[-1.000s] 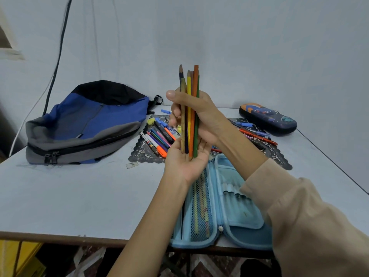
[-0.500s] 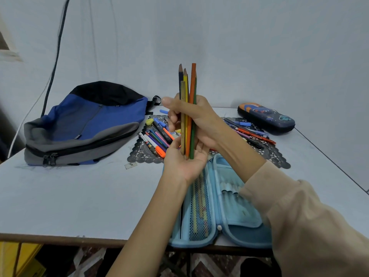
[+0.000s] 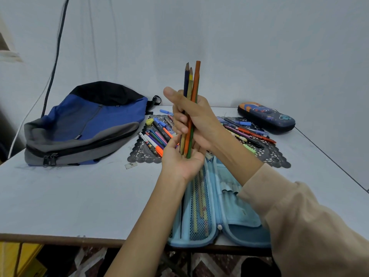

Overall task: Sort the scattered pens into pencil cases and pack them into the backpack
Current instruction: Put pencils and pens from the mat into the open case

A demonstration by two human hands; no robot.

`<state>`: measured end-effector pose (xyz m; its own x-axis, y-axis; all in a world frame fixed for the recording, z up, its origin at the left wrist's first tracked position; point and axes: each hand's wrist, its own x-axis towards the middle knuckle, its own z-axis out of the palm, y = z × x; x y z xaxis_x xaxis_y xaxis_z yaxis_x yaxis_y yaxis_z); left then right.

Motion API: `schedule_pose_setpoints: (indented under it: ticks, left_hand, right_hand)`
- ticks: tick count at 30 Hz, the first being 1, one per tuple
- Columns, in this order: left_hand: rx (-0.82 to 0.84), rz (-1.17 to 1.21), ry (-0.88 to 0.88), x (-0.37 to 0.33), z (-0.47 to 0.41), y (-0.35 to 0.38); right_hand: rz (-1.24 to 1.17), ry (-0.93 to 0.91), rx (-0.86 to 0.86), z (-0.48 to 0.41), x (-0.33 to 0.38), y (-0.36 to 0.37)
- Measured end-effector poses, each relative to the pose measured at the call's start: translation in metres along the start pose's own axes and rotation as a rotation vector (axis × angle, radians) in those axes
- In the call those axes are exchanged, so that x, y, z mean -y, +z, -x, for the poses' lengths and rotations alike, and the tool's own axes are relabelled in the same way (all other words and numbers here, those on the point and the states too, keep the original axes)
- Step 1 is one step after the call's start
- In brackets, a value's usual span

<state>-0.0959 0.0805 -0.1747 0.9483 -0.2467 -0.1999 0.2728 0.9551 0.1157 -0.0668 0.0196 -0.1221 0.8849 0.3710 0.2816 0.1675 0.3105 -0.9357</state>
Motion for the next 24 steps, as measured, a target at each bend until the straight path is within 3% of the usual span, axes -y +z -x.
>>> schedule_pose_setpoints:
  ticks: [5, 8, 10, 12, 14, 16, 19, 24]
  left_hand:
    - [0.023, -0.073, -0.005, -0.008, -0.006, -0.009]
    - [0.079, -0.281, 0.052, -0.025, -0.004, -0.015]
    - [0.046, -0.728, 0.257, -0.039, -0.001, -0.024]
    - [-0.001, -1.402, 0.493, -0.053, 0.004, -0.034]
    - [0.045, -1.968, 0.467, -0.062, 0.009, -0.042]
    - [0.073, -2.262, 0.278, -0.066, 0.014, -0.045]
    - [0.105, -2.387, 0.199, -0.064, 0.019, -0.04]
    - [0.081, -2.313, 0.195, -0.074, 0.024, -0.037]
  right_hand:
    - [-0.047, -0.028, 0.004, 0.0, 0.003, 0.0]
    - [-0.097, -0.057, -0.019, -0.001, 0.008, -0.005]
    - [-0.122, -0.06, -0.037, 0.0, 0.011, -0.011]
    - [-0.149, -0.051, -0.061, -0.001, 0.011, -0.017]
    - [-0.178, -0.035, -0.097, -0.002, 0.008, -0.023]
    - [-0.196, -0.019, -0.129, -0.003, 0.003, -0.026]
    - [-0.205, -0.005, -0.165, -0.004, -0.007, -0.027]
    - [-0.212, 0.051, -0.236, -0.005, -0.019, -0.029]
